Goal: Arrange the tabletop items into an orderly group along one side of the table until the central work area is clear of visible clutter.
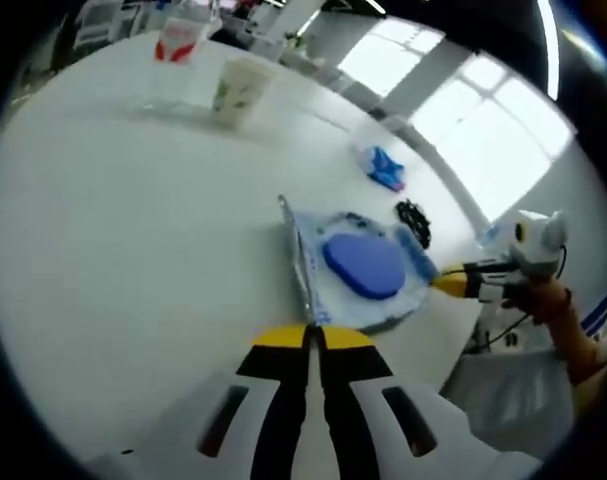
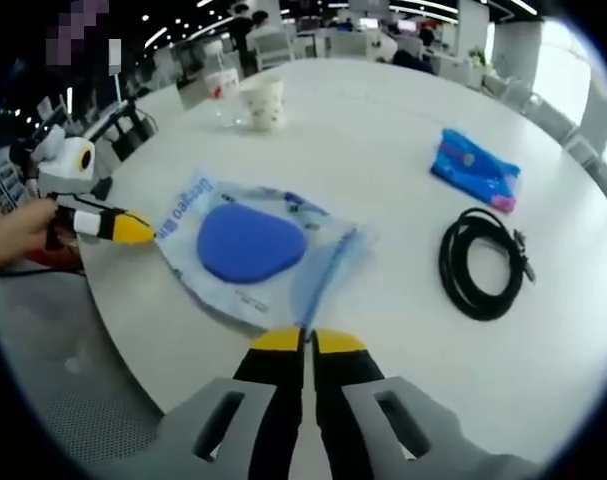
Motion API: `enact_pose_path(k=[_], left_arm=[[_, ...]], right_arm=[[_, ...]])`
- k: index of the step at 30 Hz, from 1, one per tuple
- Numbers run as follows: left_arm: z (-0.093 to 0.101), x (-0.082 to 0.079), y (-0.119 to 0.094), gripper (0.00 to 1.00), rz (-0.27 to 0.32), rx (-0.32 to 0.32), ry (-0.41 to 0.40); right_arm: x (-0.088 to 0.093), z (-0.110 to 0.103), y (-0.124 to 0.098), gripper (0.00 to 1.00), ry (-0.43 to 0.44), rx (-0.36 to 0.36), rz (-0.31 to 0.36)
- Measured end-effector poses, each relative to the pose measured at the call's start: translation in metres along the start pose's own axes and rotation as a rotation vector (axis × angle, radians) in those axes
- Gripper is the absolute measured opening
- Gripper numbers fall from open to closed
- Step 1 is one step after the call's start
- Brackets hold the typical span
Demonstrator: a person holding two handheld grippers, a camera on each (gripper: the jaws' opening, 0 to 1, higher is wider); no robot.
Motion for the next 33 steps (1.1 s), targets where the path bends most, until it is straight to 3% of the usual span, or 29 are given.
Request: enact_pose_path(k=[9, 14, 21, 33], left_arm=[[0.004, -0.007, -0.004, 0.0, 0.024, 0.017, 0.008], [0.009, -0.015, -0.007, 0.0, 0.032, 0.025, 0.054], [0.017, -0.029, -0.012, 0.0, 0.075, 0.067, 0.063], [0.027, -0.052, -0.009, 0.0, 0.074, 0.095, 0.119]], right_arm=[[-0.013, 0.001, -0.013, 0.01, 0.002, 0.019, 0.069], [-0.022, 0.003, -0.021, 0.01, 0.024, 0.023, 0.103], [-0.027, 0.01, -0.026, 0.01, 0.053, 0.008, 0.127], [-0.044, 0.023, -0.036, 0.01, 0.106, -0.003, 0.165]])
Point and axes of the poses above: the point that each gripper's makers call its tool centre point, and the gripper's own axes: y roughly forward along the fingers, z roughly to its right, x roughly out of its underside, the point moved 5 cm from there along -y, roughly backward along the fingers, and after that the axes turned 10 degrees about x, right-handed, at the moved point
